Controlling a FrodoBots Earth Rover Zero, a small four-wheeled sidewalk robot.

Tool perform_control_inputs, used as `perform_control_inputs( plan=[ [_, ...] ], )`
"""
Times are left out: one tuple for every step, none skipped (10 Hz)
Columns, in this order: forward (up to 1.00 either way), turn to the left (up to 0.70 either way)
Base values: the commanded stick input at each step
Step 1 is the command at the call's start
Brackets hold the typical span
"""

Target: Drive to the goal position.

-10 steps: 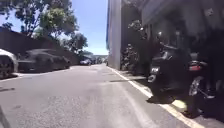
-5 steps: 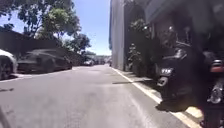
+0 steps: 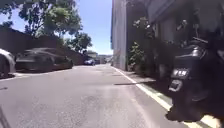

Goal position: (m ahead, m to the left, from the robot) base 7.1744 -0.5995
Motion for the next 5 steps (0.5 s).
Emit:
perform_control_inputs(
  plan=[
    [0.45,0.00],
    [0.45,0.00],
    [0.45,0.00],
    [0.45,0.00],
    [0.45,0.00]
  ],
)
